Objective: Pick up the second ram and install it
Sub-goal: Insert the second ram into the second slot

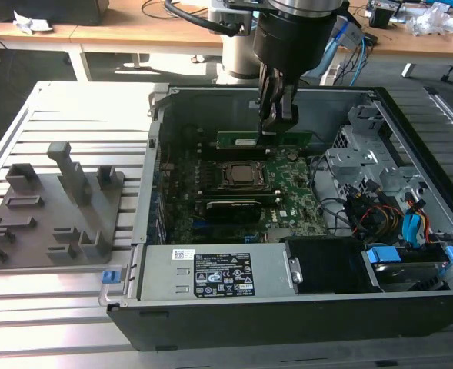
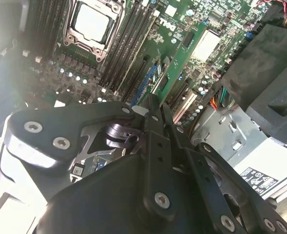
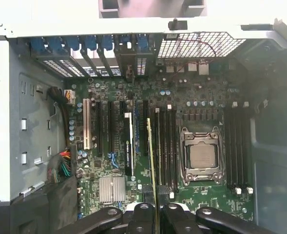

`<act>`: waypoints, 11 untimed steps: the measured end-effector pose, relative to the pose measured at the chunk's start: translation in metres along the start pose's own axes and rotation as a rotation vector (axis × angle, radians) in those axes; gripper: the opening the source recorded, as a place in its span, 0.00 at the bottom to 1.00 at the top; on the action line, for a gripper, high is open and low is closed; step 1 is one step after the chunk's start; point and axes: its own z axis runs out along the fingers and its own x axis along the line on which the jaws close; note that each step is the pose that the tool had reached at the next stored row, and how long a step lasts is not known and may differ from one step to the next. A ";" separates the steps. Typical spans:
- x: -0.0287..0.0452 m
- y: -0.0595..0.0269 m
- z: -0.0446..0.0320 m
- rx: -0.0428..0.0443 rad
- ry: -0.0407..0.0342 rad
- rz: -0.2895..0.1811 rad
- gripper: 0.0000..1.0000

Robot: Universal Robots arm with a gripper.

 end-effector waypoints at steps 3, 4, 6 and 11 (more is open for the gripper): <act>0.0000 -0.0002 0.0030 0.0000 -0.0001 0.000 0.14; 0.0001 -0.0003 0.0048 0.0000 0.0000 0.000 0.14; 0.0001 -0.0004 0.0077 0.0000 0.0000 0.000 0.14; 0.0002 -0.0007 0.0134 0.0000 0.0000 0.000 0.14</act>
